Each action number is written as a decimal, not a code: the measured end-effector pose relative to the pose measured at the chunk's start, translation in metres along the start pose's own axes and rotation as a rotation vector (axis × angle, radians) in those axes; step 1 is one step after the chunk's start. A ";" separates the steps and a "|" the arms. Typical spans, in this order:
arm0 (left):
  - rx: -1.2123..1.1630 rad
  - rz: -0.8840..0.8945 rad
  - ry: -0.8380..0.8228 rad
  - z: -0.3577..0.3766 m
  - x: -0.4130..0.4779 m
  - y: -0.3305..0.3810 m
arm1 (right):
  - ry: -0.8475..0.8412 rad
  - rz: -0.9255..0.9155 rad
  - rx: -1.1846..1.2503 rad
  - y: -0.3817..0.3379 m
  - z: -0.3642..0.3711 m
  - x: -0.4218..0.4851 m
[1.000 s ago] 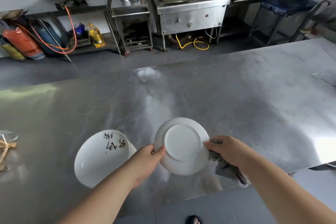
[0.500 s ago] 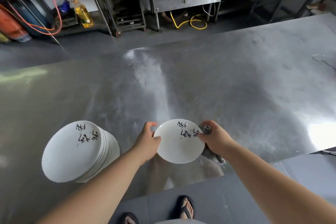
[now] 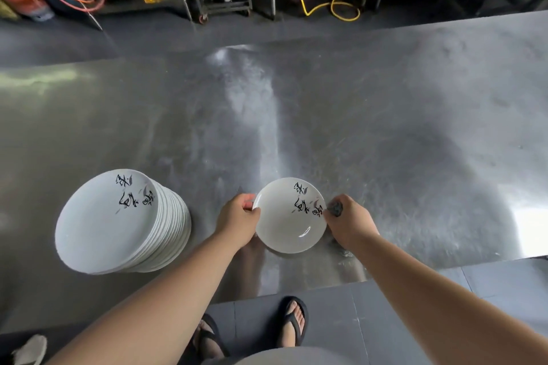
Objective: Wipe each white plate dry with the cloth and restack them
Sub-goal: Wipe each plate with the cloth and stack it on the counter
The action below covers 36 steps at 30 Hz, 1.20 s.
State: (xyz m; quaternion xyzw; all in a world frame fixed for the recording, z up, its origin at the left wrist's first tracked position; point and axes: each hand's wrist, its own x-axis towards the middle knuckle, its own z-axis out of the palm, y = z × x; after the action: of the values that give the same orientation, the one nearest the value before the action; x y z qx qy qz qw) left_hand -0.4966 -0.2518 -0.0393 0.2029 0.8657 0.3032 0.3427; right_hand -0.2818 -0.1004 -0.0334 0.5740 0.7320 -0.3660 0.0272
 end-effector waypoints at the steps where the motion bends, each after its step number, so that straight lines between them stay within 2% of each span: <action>1: -0.012 0.005 0.008 -0.004 -0.002 0.001 | 0.006 0.006 0.009 -0.004 -0.004 -0.001; 6: -0.004 0.089 0.046 -0.038 -0.009 0.016 | -0.041 -0.052 0.087 -0.044 -0.013 -0.011; 11: -0.022 0.180 0.103 -0.095 -0.027 0.026 | -0.060 -0.201 0.058 -0.111 -0.006 -0.027; 18: -0.051 0.185 0.165 -0.189 -0.057 -0.001 | -0.115 -0.408 0.012 -0.208 0.044 -0.068; 22: -0.028 0.153 0.272 -0.243 -0.065 -0.032 | -0.166 -0.479 -0.024 -0.251 0.074 -0.096; 25: 0.024 0.074 0.380 -0.277 -0.066 -0.065 | -0.166 -0.489 -0.060 -0.274 0.093 -0.116; 29: 0.060 0.030 0.413 -0.303 -0.066 -0.112 | -0.175 -0.400 -0.055 -0.288 0.110 -0.135; 36: 0.145 0.051 0.283 -0.307 -0.056 -0.149 | -0.045 -0.318 -0.066 -0.283 0.122 -0.142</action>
State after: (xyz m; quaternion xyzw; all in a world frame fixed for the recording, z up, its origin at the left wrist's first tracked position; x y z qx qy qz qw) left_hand -0.7001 -0.5110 0.0666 0.2042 0.9195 0.2740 0.1941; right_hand -0.5233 -0.3069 0.0859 0.4413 0.8245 -0.3542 0.0041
